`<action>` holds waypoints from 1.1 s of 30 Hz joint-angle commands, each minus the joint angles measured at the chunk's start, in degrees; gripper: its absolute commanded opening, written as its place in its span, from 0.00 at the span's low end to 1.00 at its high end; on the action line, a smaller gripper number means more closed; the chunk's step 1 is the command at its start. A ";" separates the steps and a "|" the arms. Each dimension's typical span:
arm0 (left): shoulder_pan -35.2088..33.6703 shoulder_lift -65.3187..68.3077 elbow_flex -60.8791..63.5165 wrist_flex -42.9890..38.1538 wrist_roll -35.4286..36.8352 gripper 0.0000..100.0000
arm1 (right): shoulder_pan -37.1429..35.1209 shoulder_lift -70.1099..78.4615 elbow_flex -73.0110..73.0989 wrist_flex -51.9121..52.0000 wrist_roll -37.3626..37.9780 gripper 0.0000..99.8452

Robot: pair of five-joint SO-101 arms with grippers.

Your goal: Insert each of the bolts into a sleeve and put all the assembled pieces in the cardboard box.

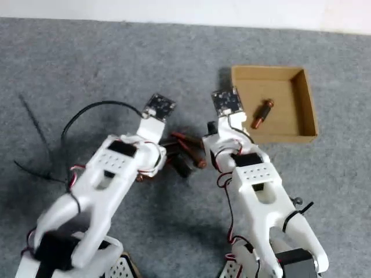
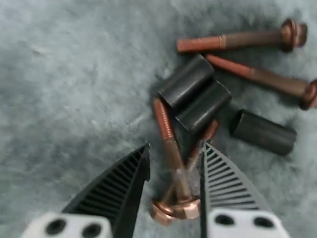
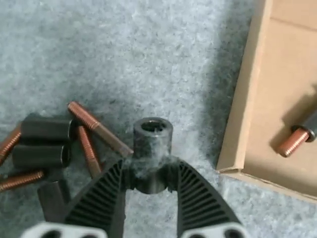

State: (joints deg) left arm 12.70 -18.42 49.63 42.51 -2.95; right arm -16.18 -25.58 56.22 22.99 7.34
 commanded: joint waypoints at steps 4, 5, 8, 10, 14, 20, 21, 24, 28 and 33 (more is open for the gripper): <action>0.04 10.42 -11.91 6.68 -0.18 0.16 | 0.48 -0.40 -0.92 -1.45 0.97 0.00; -0.04 11.82 -13.14 7.56 0.35 0.16 | 0.40 -0.31 -0.92 -1.45 0.97 0.00; -2.24 15.87 -16.84 10.02 2.81 0.16 | 0.40 -0.31 -0.92 -1.45 1.05 0.00; -3.21 18.51 -19.12 10.99 2.81 0.16 | 0.40 -0.31 -0.92 -1.45 1.05 0.00; -3.12 23.16 -22.64 13.36 2.81 0.16 | 0.40 -0.31 -0.92 -1.45 1.05 0.00; -3.56 27.21 -26.68 16.88 2.81 0.16 | 0.40 -0.31 -0.92 -1.45 1.05 0.00; -3.56 27.30 -26.68 16.97 2.81 0.16 | 0.40 -0.31 -0.92 -1.45 1.05 0.00; -4.18 27.30 -26.68 17.14 2.64 0.07 | 0.48 -0.40 -0.92 -1.45 1.05 0.00; -4.35 27.21 -26.68 17.14 2.55 0.02 | 0.48 -0.48 -0.92 -1.45 1.05 0.00; -4.79 24.40 -27.03 17.67 0.18 0.01 | 0.48 -0.57 -0.92 -1.45 1.05 0.00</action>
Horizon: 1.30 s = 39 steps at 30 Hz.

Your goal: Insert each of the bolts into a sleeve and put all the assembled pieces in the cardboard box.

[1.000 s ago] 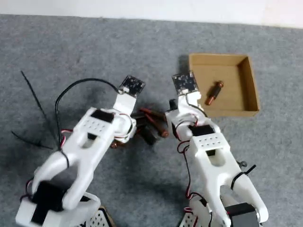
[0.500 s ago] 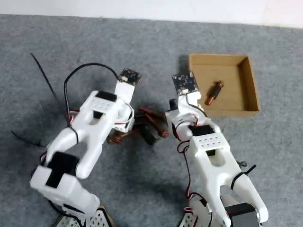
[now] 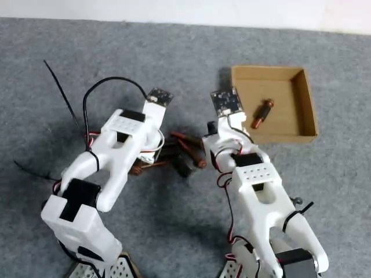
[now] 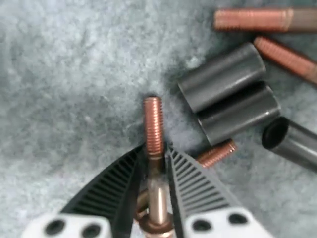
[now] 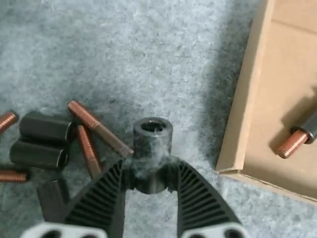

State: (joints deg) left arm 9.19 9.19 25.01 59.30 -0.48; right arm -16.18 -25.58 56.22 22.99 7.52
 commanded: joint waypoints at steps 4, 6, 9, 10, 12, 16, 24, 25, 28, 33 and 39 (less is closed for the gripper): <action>-4.00 -9.89 0.84 0.53 -6.24 0.01 | 0.40 -0.40 -0.92 -1.45 0.88 0.00; -4.88 -13.93 3.30 -0.88 -6.59 0.01 | 0.31 -0.31 -0.92 -1.45 0.88 0.00; -5.67 -19.47 7.78 -3.96 -11.52 0.01 | 0.48 -0.31 -0.92 -1.45 0.97 0.00; -5.67 -21.14 9.01 -5.01 -13.54 0.01 | 0.48 -0.40 -0.92 -1.45 0.97 0.00; -5.76 -23.96 10.42 -6.07 -17.58 0.01 | 0.48 -0.31 -0.92 -1.45 0.97 0.00; -9.89 -27.21 11.03 -6.24 -30.95 0.01 | 0.31 -0.13 -0.92 -1.45 0.97 0.00; -18.86 -23.52 10.33 3.78 -69.54 0.01 | 0.31 -0.13 -0.92 -1.45 0.97 0.00; -20.09 -22.90 9.54 5.71 -72.44 0.01 | 0.31 -0.13 -0.92 -1.45 0.97 0.00; -23.96 -20.88 6.11 7.74 -77.98 0.01 | 0.31 -0.13 -0.92 -1.45 0.97 0.00; -29.05 -12.79 -2.86 8.00 -81.05 0.01 | 0.31 -0.04 -0.92 -1.45 0.97 0.00; -29.76 -0.31 -14.73 11.78 -80.97 0.01 | 0.31 -0.04 -0.92 -1.45 0.97 0.00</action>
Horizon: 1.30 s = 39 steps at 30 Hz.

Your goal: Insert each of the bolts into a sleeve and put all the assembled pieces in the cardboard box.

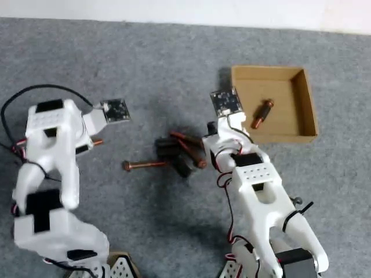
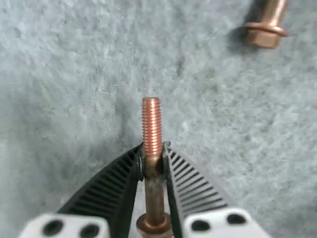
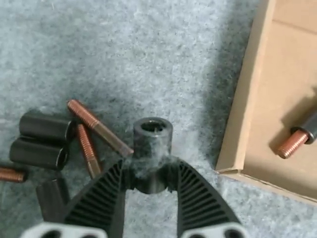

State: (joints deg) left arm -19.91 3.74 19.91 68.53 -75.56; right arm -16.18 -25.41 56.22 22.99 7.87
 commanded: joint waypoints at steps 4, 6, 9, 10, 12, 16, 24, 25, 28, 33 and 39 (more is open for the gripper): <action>-0.04 11.65 -18.07 6.42 -4.22 0.01 | 0.31 -0.22 -0.92 -1.45 0.62 0.00; 1.01 14.37 -22.11 7.82 0.00 0.01 | 0.31 -0.22 -0.92 -1.45 0.62 0.00; 1.54 18.15 -27.12 8.26 6.24 0.10 | 0.31 -0.22 -0.92 -1.45 0.62 0.00; 1.54 19.30 -28.70 8.09 8.79 0.15 | 0.31 -0.22 -0.92 -1.45 0.62 0.00; 1.54 21.23 -31.87 7.91 13.80 0.20 | 0.31 -0.22 -0.92 -1.45 0.62 0.00; 1.54 23.43 -37.14 8.26 22.59 0.21 | 0.31 -0.22 -0.92 -1.45 0.62 0.00; -0.40 24.04 -41.89 15.21 79.12 0.21 | 0.31 -0.22 -0.92 -1.45 0.62 0.00; -0.40 24.13 -41.45 16.79 87.47 0.21 | 0.31 -0.22 -0.92 -1.45 0.62 0.00; 0.48 24.13 -40.31 19.52 104.97 0.21 | 0.31 -0.22 -0.92 -1.45 0.62 0.00; 3.03 23.96 -36.26 20.92 121.14 0.21 | 0.31 -0.22 -0.92 -1.45 0.62 0.00; 3.03 24.13 -35.91 20.92 129.85 0.21 | 0.31 -0.22 -0.92 -1.45 0.62 0.00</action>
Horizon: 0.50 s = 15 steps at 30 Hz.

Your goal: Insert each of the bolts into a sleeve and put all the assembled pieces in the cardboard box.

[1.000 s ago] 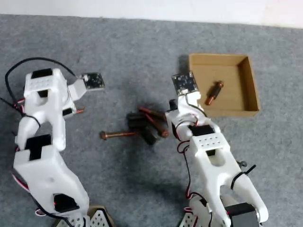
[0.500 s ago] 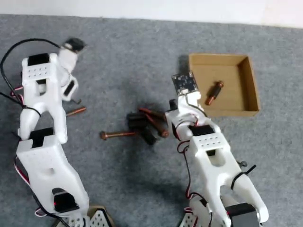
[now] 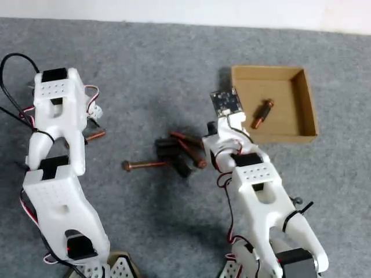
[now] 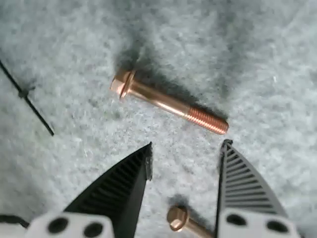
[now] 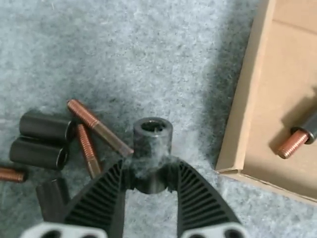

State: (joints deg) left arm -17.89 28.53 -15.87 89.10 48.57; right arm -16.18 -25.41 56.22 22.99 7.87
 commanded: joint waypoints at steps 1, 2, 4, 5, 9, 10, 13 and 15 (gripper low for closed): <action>1.01 -0.57 -0.04 0.35 7.65 0.21 | 0.31 -0.22 -0.92 -1.45 0.62 0.00; 1.01 -0.57 -0.04 0.26 9.67 0.21 | 0.31 -0.22 -0.92 -1.45 0.62 0.00; 0.57 -0.57 -0.04 -2.29 12.48 0.21 | 0.31 -0.22 -0.92 -1.45 0.62 0.00; -0.31 -0.57 0.04 -3.60 13.19 0.21 | 0.31 -0.22 -0.92 -1.45 0.62 0.00; -3.03 -0.57 2.86 -8.62 16.70 0.21 | 0.31 -0.22 -0.92 -1.45 0.62 0.00; -3.74 -0.57 3.74 -9.76 17.14 0.21 | 0.31 -0.22 -0.92 -1.45 0.62 0.00; -4.62 -0.57 6.37 -12.40 17.23 0.21 | 0.31 -0.22 -0.92 -1.45 0.62 0.01; -4.70 -0.57 8.04 -13.63 17.23 0.21 | 0.31 -0.22 -0.92 -1.45 0.62 0.01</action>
State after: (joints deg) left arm -21.76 28.53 -9.36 78.11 65.27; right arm -16.18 -25.41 56.22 22.99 7.87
